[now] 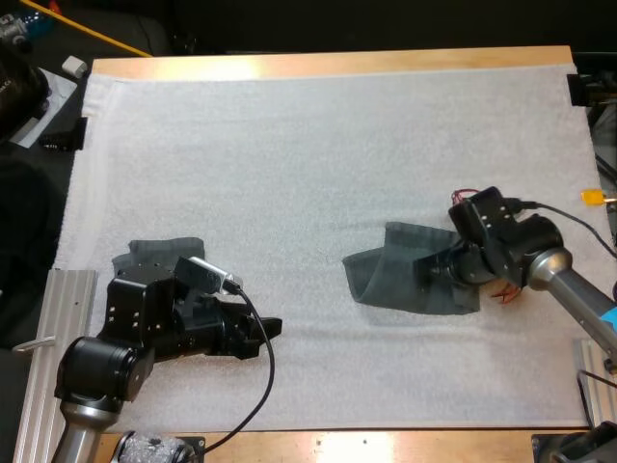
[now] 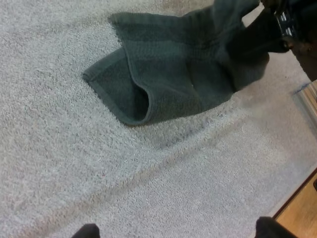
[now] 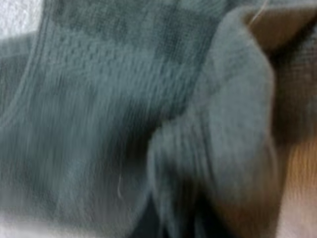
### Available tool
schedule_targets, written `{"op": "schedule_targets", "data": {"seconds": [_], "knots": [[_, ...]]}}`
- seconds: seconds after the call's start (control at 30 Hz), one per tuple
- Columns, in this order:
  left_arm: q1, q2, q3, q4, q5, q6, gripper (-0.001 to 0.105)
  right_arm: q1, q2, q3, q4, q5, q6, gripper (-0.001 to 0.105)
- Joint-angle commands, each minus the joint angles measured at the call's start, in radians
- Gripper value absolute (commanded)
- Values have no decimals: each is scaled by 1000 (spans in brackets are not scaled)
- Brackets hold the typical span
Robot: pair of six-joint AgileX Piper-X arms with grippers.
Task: Pick towel from pile, fold and stack
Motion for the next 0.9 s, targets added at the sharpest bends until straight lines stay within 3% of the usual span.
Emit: {"op": "schedule_targets", "data": {"seconds": [0.0,0.33,0.57,0.67,0.73,0.77,0.8,0.87], "knots": [[-2,-2,-6,2,8,-3,61,58,36,0,-35,-30,54,0],[-3,2,-6,10,9,-4,61,148,187,3,-227,-200,267,0],[-3,4,-5,13,10,-4,60,163,247,-2,-309,-230,343,5],[-1,4,-7,10,12,-4,61,164,249,-1,-324,-246,351,25],[-1,-1,-6,6,6,-6,61,157,231,-8,-314,-245,335,32],[-2,-1,-5,9,7,-4,61,154,230,-10,-332,-278,326,58],[-1,3,-4,8,9,-4,61,154,228,-14,-336,-298,322,70],[-2,-3,-6,8,8,-4,61,154,221,-14,-344,-322,314,76]]}}
